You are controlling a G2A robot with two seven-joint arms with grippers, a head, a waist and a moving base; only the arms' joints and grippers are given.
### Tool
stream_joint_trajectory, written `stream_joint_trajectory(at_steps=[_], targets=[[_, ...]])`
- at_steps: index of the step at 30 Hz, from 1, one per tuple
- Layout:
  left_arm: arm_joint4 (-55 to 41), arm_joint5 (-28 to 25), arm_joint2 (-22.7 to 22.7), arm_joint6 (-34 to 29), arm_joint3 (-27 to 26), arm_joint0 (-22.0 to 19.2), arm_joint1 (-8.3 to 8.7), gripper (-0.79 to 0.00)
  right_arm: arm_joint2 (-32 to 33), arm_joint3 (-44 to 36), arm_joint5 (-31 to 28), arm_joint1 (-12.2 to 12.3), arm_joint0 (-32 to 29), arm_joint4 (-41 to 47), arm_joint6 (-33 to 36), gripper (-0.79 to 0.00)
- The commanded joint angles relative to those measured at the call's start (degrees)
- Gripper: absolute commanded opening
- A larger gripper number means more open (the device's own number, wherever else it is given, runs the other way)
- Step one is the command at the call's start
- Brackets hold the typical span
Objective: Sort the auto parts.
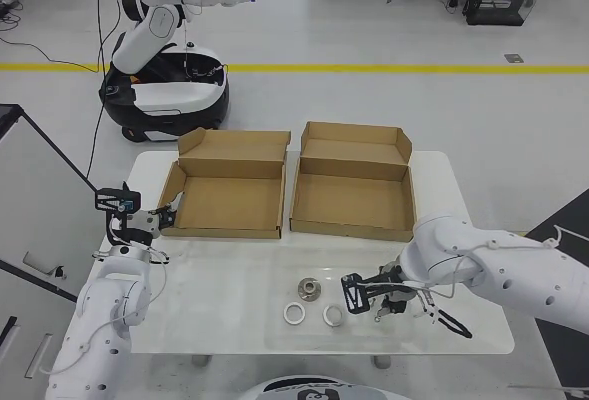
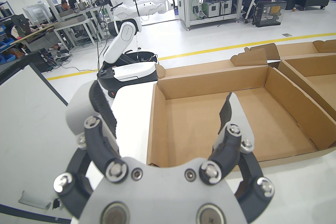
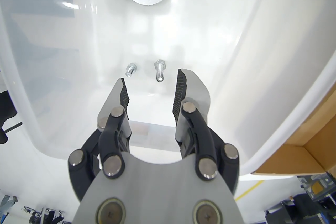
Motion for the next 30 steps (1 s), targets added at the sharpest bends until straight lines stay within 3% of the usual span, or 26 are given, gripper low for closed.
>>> stream_joint_trajectory(at_steps=[1, 20, 30], targets=[[0.0, 0.0, 0.0, 0.0, 0.0, 0.0, 0.00, 0.000, 0.0, 0.3, -0.1, -0.1, -0.2, -0.2, -0.1, -0.394], [0.0, 0.0, 0.0, 0.0, 0.0, 0.0, 0.00, 0.000, 0.0, 3.3, -1.3, -1.9, -1.4, -1.7, -1.3, -0.437], [0.0, 0.0, 0.0, 0.0, 0.0, 0.0, 0.00, 0.000, 0.0, 4.9, -1.4, -3.2, -1.9, -2.0, -1.4, -0.526]])
